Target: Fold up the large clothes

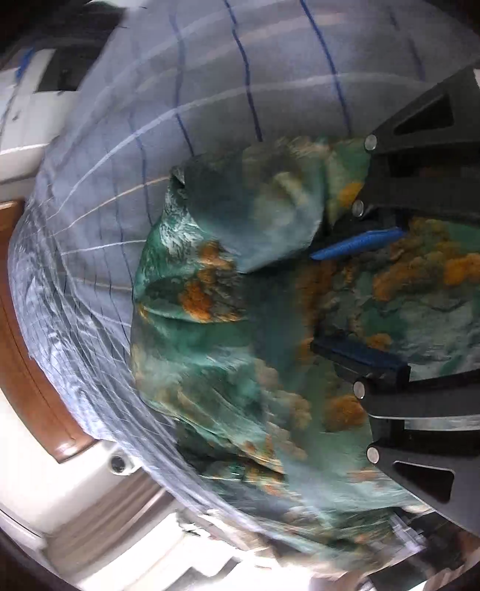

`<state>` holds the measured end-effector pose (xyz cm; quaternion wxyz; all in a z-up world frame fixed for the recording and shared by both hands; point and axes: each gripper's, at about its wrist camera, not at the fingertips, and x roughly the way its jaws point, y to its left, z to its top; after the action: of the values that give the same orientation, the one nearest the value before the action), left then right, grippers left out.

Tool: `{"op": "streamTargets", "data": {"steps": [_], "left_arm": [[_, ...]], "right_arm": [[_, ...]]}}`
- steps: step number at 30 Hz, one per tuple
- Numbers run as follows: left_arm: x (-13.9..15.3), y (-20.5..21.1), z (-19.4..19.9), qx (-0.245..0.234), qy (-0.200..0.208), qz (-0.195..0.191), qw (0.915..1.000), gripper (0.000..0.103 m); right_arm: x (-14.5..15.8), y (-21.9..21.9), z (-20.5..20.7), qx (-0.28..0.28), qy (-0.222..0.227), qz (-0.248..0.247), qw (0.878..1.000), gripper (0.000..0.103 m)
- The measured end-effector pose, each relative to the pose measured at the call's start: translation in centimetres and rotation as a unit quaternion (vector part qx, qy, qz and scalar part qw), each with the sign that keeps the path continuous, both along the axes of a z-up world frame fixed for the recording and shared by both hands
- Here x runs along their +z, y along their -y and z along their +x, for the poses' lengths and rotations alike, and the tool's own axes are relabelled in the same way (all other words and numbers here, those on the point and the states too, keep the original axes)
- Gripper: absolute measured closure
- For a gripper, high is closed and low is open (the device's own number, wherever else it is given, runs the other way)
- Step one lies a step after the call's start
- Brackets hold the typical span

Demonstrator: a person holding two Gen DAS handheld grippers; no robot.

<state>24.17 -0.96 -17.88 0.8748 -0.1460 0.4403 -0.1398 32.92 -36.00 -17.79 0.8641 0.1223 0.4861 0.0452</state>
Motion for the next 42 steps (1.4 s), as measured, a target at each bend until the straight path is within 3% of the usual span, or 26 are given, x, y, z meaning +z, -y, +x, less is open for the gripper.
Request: {"op": "streamTargets", "data": {"steps": [3,6,9,11,13,18,20,21,22,23,25,29,32,36,38,40,42], "left_arm": [[0.1,-0.1,-0.3,0.001,0.004,0.005,1.0000,0.082],[0.0,0.4,0.0,0.001,0.008,0.012,0.9999,0.082],[0.0,0.8,0.0,0.001,0.010,0.021,0.9997,0.082],[0.1,0.9,0.1,0.001,0.011,0.029,0.9995,0.082],[0.2,1.2,0.1,0.001,0.011,0.038,0.9992,0.082],[0.4,1.6,0.1,0.001,0.015,0.058,0.9982,0.081],[0.8,1.7,-0.1,0.005,0.015,0.069,0.9975,0.076],[1.2,1.7,-0.5,0.008,0.012,0.075,0.9971,0.068],[1.5,1.6,-1.0,0.008,0.011,0.077,0.9970,0.054],[1.9,1.4,-1.9,0.005,0.011,0.076,0.9970,0.034],[2.3,0.9,-4.2,-0.009,0.008,0.082,0.9966,0.015],[2.9,-0.8,-8.0,-0.035,0.003,0.121,0.9920,0.015],[4.4,-3.9,-9.6,-0.028,0.007,0.137,0.9902,0.014],[6.4,-10.6,-9.1,0.047,0.008,0.109,0.9929,0.009],[6.7,-15.6,-8.2,0.125,0.002,0.084,0.9886,0.008],[6.2,-20.1,-7.5,0.204,-0.012,0.055,0.9774,0.008],[4.7,-25.9,-7.1,0.314,-0.041,0.010,0.9485,0.008]], "right_arm": [[2.3,-1.3,-3.5,0.048,0.004,-0.018,0.999,0.057],[3.0,-1.8,-7.6,0.085,-0.002,-0.004,0.996,0.057],[1.6,-2.1,-9.4,0.104,-0.025,-0.026,0.994,0.057],[0.0,-2.3,-8.8,0.102,-0.028,-0.025,0.994,0.058],[-0.9,-1.8,-7.9,0.072,-0.021,0.006,0.997,0.058],[-0.6,-1.1,-9.0,0.045,0.012,0.025,0.999,0.057],[0.0,-0.8,-10.8,0.034,0.032,0.015,0.999,0.057],[0.7,-0.9,-12.0,0.026,0.038,0.005,0.999,0.057],[1.7,-1.3,-13.7,0.015,0.042,-0.009,0.999,0.054],[2.4,-1.6,-15.2,0.013,0.043,-0.011,0.999,0.049],[3.4,-2.4,-18.6,0.029,0.059,0.016,0.998,0.048],[4.1,-4.1,-25.8,0.049,0.099,0.018,0.994,0.043],[3.4,-5.2,-29.8,0.055,0.110,0.012,0.992,0.043],[2.6,-5.9,-31.6,0.039,0.099,0.012,0.994,0.043],[2.9,-5.8,-32.0,0.036,0.102,0.013,0.994,0.043],[3.3,-6.1,-31.9,0.037,0.106,0.014,0.994,0.043],[3.4,-6.4,-31.8,0.038,0.107,0.015,0.993,0.043]]}}
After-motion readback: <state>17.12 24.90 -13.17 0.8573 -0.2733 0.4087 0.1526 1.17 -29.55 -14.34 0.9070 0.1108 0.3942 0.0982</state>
